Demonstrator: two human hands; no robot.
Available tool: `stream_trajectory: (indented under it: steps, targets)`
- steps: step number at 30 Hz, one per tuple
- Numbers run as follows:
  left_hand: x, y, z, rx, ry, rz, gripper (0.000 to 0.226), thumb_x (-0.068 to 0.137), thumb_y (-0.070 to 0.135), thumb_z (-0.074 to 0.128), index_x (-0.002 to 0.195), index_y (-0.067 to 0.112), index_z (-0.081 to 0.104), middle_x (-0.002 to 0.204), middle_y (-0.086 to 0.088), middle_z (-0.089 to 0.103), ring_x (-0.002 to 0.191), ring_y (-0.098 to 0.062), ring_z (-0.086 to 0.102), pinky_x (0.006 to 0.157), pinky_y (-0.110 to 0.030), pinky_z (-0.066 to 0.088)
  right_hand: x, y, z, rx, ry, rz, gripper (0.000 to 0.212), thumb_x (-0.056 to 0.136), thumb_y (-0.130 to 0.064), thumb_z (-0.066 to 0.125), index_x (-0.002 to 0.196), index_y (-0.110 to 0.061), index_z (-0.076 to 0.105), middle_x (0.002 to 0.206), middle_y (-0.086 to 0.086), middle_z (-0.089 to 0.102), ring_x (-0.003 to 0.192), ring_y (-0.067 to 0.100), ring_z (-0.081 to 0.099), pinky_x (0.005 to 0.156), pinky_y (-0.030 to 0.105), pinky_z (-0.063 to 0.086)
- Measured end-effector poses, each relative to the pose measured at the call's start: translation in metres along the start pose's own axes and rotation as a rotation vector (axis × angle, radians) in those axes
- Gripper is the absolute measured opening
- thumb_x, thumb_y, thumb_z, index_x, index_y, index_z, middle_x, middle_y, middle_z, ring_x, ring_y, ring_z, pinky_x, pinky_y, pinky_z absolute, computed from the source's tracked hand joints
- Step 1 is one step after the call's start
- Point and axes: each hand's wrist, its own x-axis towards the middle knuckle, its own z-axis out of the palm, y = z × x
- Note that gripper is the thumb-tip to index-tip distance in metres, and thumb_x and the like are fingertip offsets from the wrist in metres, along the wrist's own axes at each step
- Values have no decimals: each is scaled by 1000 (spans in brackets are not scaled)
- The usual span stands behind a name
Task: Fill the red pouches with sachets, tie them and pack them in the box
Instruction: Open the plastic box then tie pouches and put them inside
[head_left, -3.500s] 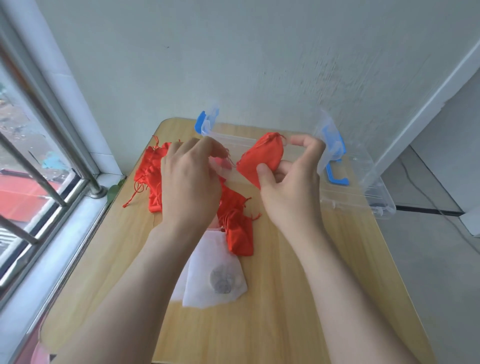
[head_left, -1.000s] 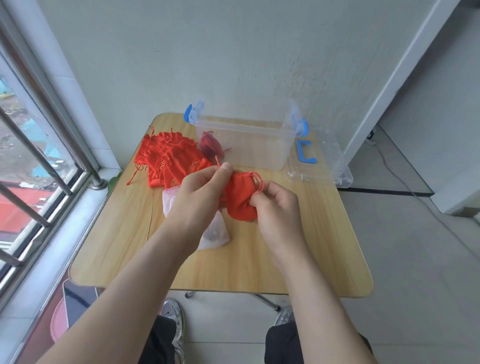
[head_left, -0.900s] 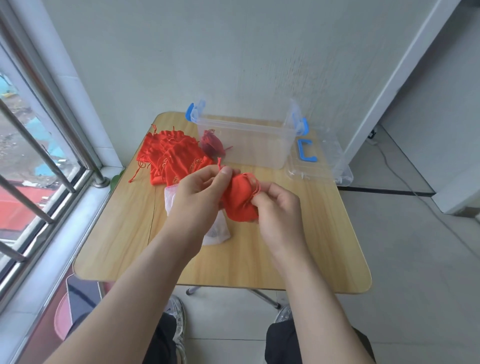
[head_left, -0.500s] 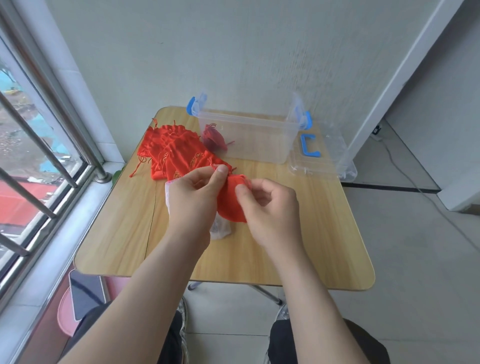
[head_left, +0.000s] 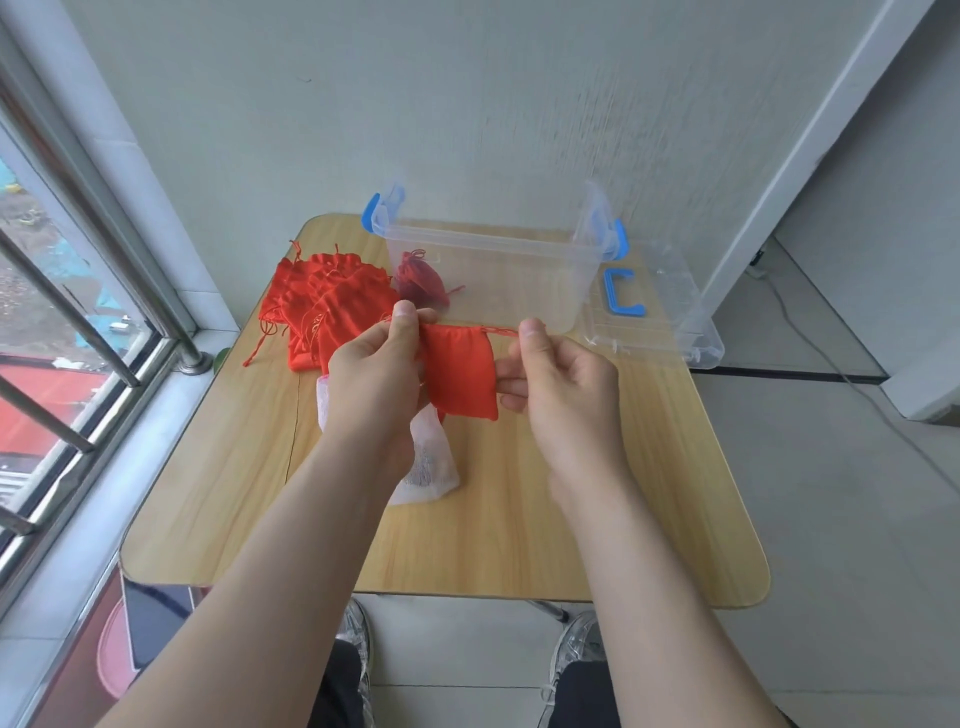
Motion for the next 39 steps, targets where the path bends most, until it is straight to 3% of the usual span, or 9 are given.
stream_trajectory:
  steps: [8,12,16,23,26,28,32,36,39]
  targets:
    - [5,6,0,10,-37,5,29,113,30,52,111,16,78,101,-2,80,89,-15,73,85,-35,61,2,-10,3,59,-9,78,28,111,-27,56,100,-14,79,81,7,81,71,18,78,60,21,56]
    - [7,4,-2,-70,-64,-74,33,114,29,47,117,15,76,107,-3,81,91,-16,75,90,-38,61,2,-13,6,145,66,99,24,109,-25,58,98,-19,79,84,12,81,74,22,79,58,21,56]
    - [10,2,2,-224,-82,-174,35,115,30,43,125,15,74,112,-1,81,97,-16,74,95,-36,58,6,-14,5,300,119,218,23,107,-26,58,103,-16,79,88,9,82,84,19,81,70,28,59]
    - [16,1,12,-279,-13,-133,37,116,31,40,122,14,72,108,0,82,101,-14,79,101,-38,58,17,-9,-6,624,255,410,26,104,-19,47,103,-11,72,89,8,82,91,23,82,82,33,60]
    - [19,3,17,-312,17,-118,38,117,34,37,111,14,69,93,3,80,98,-18,80,102,-43,59,21,-9,-5,673,293,410,25,108,-20,44,103,-12,68,88,9,82,88,25,82,88,37,64]
    - [21,4,20,-356,36,-123,36,117,36,37,100,17,63,72,2,63,87,-21,81,98,-48,62,23,-10,-5,690,314,405,24,110,-19,43,107,-11,65,88,10,82,87,27,82,86,38,65]
    - [28,1,21,-327,104,-165,39,115,38,40,92,18,65,57,4,37,49,-11,43,67,-35,64,27,-10,-5,660,312,426,25,114,-19,42,113,-7,64,89,11,82,84,27,82,78,36,65]
    - [33,3,22,-270,108,-236,30,110,24,45,112,13,73,62,5,31,51,-11,27,54,-27,34,30,-8,-4,614,315,454,26,114,-19,43,111,-6,65,85,7,70,80,28,82,80,38,66]
    - [36,5,25,-307,91,-264,37,101,5,36,121,1,67,62,3,32,50,-10,23,51,-25,27,32,-8,-4,569,317,477,21,111,-16,49,104,-10,68,86,2,60,67,19,80,70,33,65]
